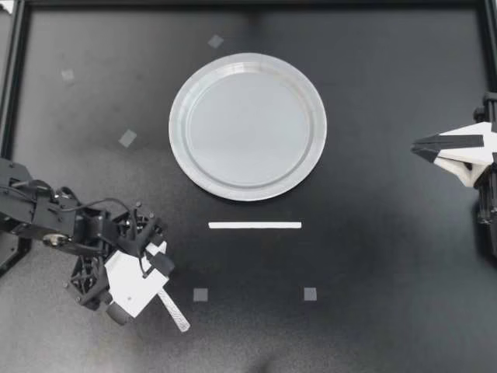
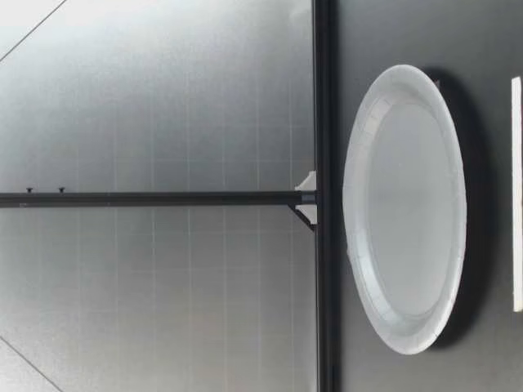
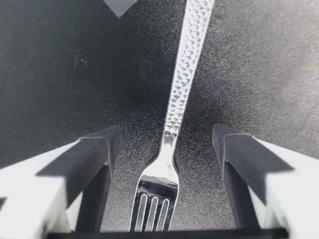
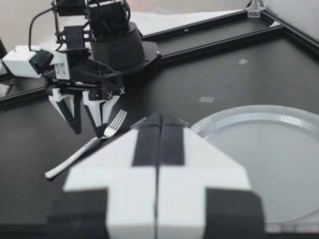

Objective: Pick up the fork and place it on the plate.

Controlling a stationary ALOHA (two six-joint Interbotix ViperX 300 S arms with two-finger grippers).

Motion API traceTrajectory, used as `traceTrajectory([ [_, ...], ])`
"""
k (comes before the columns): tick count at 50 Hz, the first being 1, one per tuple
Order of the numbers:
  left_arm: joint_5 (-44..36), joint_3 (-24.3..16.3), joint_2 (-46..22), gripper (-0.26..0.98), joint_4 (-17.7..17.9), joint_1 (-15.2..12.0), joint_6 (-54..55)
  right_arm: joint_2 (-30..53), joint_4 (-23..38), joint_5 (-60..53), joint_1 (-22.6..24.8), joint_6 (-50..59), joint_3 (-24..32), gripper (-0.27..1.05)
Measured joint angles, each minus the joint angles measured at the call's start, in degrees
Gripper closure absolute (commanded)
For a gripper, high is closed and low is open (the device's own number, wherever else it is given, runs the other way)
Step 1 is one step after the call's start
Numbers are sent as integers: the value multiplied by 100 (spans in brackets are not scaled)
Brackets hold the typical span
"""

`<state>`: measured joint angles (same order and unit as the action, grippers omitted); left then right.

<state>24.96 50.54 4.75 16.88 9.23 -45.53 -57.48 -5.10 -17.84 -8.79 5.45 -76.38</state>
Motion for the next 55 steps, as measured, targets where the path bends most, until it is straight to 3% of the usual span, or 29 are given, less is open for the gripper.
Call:
traceTrajectory([
  [34, -316, 176, -70, 13, -9, 9, -62, 0, 0, 9, -9, 70, -44, 84],
  [55, -325, 176, -149, 41, 0, 9, -62, -9, 0, 0, -9, 70, -88, 84],
])
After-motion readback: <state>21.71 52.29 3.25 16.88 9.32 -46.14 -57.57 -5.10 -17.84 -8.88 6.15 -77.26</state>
